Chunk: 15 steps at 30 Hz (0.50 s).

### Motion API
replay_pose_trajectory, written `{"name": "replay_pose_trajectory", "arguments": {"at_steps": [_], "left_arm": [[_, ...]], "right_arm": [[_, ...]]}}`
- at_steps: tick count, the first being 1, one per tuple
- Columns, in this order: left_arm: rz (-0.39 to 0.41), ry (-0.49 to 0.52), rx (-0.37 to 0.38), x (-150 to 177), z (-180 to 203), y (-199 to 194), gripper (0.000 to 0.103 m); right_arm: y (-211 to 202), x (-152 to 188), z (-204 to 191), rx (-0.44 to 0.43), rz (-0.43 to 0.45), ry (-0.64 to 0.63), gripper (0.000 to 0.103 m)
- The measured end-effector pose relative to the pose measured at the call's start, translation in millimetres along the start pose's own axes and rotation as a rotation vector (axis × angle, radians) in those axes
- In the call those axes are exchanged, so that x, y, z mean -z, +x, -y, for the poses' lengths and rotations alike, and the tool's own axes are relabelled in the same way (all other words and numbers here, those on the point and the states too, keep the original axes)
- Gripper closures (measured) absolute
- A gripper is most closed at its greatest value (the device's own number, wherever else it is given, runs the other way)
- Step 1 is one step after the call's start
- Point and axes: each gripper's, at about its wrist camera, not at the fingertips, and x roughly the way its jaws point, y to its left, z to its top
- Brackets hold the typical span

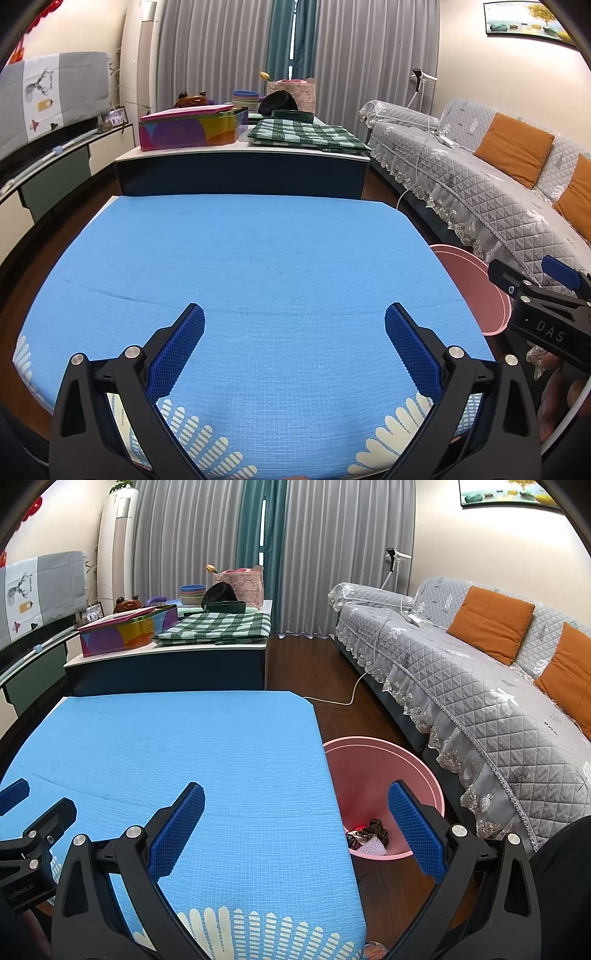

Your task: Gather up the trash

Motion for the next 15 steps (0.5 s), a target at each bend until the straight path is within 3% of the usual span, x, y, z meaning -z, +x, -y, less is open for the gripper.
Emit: {"name": "replay_pose_trajectory", "arguments": {"at_steps": [15], "left_arm": [[0.0,0.003,0.017,0.9,-1.3,0.1,0.008]], "right_arm": [[0.1,0.7,0.1,0.0,0.001,-0.003,0.005]]}}
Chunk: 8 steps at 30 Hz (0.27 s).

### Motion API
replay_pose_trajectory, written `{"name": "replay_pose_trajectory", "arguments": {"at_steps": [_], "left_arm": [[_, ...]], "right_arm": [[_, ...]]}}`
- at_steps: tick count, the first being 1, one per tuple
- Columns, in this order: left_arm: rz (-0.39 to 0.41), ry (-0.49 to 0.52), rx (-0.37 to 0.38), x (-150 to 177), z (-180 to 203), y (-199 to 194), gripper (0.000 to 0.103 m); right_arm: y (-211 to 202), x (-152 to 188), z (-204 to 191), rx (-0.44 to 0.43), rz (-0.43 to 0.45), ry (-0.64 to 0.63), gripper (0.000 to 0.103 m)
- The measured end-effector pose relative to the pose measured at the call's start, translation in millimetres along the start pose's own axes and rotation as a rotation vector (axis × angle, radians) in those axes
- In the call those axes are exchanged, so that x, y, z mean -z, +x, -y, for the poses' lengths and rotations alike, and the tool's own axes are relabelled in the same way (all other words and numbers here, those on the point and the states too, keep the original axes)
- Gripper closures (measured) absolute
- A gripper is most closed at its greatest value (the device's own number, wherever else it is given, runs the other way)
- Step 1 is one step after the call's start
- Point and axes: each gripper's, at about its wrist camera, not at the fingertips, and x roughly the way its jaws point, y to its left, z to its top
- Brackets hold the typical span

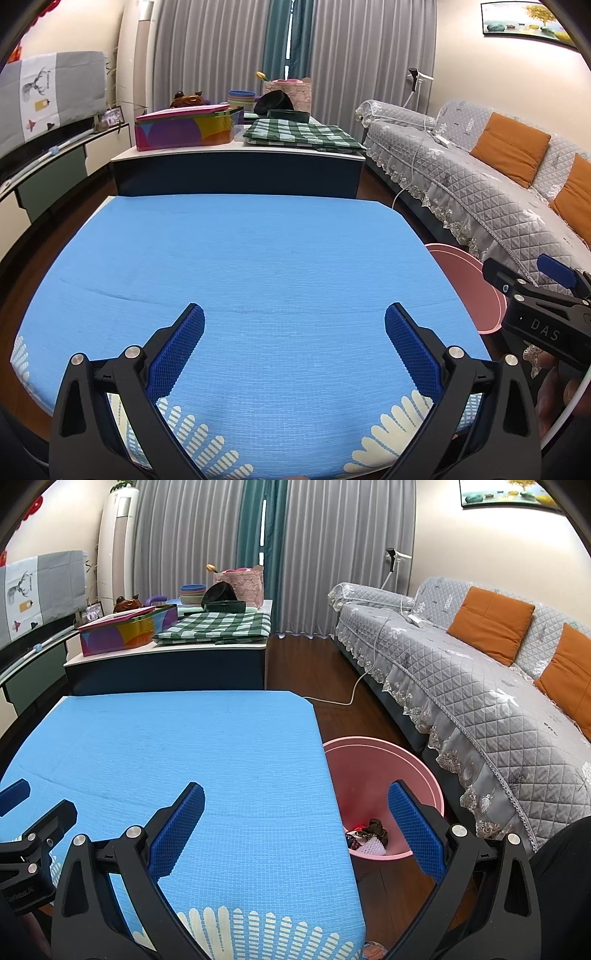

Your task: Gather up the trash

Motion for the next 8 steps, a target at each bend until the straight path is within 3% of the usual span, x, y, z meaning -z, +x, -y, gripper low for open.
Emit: {"name": "replay_pose_trajectory", "arguments": {"at_steps": [8], "left_arm": [[-0.012,0.004,-0.01,-0.4,1.0,-0.1,0.008]], "right_arm": [[0.1,0.3,0.3,0.0,0.0,0.0,0.005]]}}
